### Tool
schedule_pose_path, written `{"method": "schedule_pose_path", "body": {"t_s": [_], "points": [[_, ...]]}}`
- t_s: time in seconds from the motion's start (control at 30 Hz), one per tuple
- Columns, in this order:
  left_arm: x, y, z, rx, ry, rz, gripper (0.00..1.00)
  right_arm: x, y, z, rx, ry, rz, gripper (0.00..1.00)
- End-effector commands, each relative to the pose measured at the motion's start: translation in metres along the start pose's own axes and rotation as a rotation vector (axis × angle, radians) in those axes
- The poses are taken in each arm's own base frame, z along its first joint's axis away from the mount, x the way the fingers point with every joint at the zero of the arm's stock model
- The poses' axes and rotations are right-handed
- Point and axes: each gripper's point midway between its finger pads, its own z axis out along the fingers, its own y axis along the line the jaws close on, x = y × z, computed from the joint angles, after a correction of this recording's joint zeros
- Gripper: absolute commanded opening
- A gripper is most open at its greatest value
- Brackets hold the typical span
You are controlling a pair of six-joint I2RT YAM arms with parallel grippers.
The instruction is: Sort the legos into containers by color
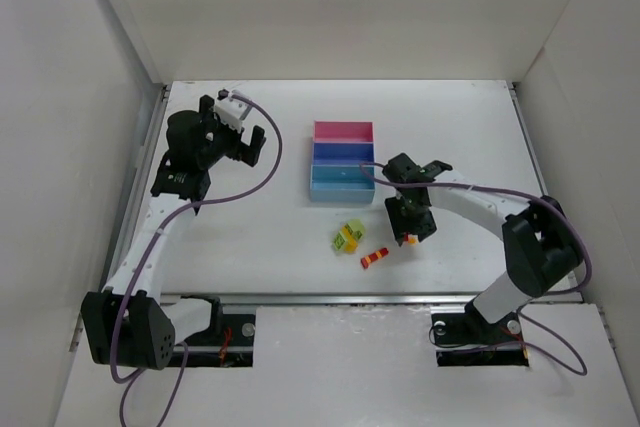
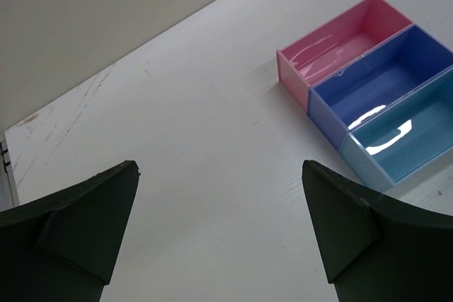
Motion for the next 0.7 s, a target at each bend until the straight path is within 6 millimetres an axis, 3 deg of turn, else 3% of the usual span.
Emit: {"method": "schedule_pose_path", "body": {"t_s": [0.0,0.2,0.4,0.67], "points": [[-0.017,-0.003,-0.005,0.011,-0.065,0.020,1.00,0.002,-0.007,0.011,0.042,0.047,0.010,0.58],[-0.018,0.001,-0.004,-0.007,-0.059,0.019,1.00,-0.004,-0.023,0.023,0.105,0.069,0.030,0.55],[-0.017,0.003,-0.004,-0.016,-0.057,0.019,1.00,-0.017,-0.016,0.030,0.077,0.031,0.015,0.53],[-0.018,0.008,-0.004,-0.046,-0.057,0.021,1.00,-0.014,-0.013,0.046,0.060,0.044,0.006,0.41]]}}
